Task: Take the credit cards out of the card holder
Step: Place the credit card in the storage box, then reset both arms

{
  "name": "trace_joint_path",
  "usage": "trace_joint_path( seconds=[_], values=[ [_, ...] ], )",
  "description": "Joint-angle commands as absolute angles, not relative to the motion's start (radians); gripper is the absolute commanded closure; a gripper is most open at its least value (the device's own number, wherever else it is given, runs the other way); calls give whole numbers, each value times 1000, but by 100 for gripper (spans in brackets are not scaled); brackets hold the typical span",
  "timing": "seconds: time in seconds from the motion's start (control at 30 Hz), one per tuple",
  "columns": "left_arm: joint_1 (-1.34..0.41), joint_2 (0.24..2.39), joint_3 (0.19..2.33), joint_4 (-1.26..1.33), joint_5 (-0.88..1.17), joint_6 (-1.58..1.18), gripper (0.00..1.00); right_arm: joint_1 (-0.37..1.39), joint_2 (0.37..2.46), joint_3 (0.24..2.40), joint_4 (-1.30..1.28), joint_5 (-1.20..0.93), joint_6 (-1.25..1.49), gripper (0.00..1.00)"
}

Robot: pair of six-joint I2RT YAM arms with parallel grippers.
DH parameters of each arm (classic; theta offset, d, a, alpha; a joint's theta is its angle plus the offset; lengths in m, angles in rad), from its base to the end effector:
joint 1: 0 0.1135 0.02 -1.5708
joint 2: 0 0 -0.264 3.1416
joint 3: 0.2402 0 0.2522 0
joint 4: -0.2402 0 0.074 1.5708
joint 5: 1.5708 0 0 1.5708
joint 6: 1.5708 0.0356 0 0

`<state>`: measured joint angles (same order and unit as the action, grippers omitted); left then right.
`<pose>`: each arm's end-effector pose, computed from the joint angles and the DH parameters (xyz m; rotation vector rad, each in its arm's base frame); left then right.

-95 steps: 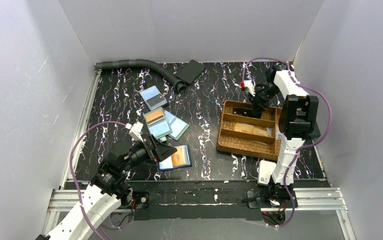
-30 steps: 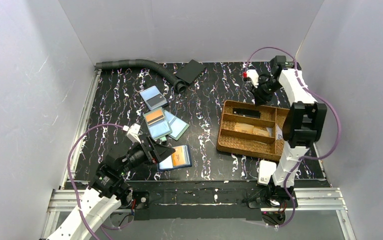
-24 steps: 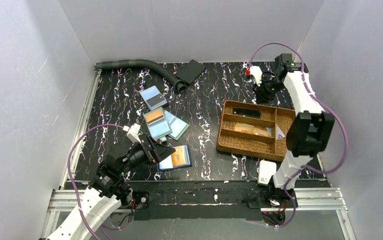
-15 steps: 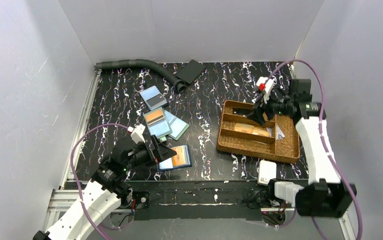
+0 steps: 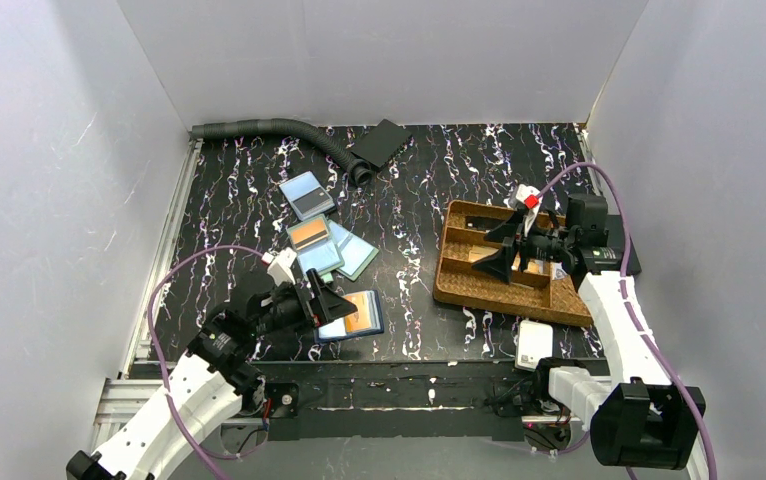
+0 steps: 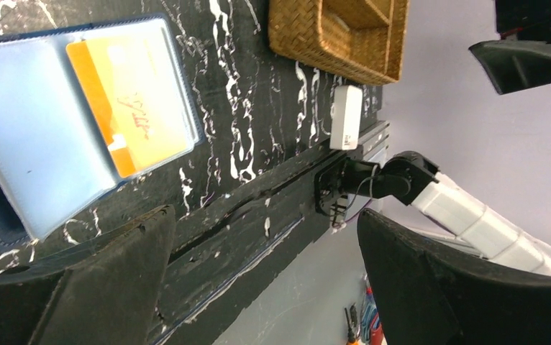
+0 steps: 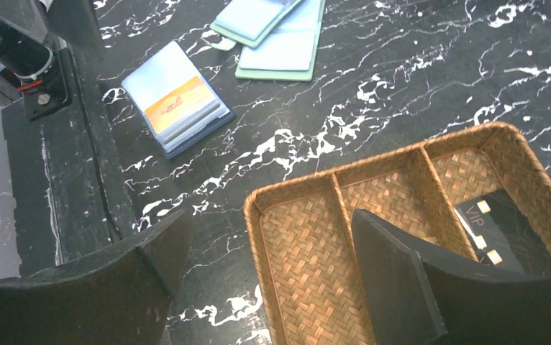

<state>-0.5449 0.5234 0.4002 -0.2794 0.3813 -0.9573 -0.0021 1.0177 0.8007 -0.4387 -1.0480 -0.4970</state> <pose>0.1131 -0.0841 0.2330 -0.1747 2.1983 -1.2954 0.2063 0.0304 0.2880 -0.9863 1.7042 0.8302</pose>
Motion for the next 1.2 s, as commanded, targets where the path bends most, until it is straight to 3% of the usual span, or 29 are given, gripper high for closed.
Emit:
trace_joint_path(
  seconds=[0.0, 0.73, 1.17],
  values=[
    [-541, 480, 340, -188, 366, -1012, 3, -1, 995, 785, -342, -1131, -453, 10],
    [-541, 505, 259, -95, 353, -1052, 3, -1, 1027, 761, -350, -1171, -463, 8],
    [-542, 411, 256, -154, 335, -1083, 3, -1, 1053, 775, -359, -1192, -463, 7]
  ],
)
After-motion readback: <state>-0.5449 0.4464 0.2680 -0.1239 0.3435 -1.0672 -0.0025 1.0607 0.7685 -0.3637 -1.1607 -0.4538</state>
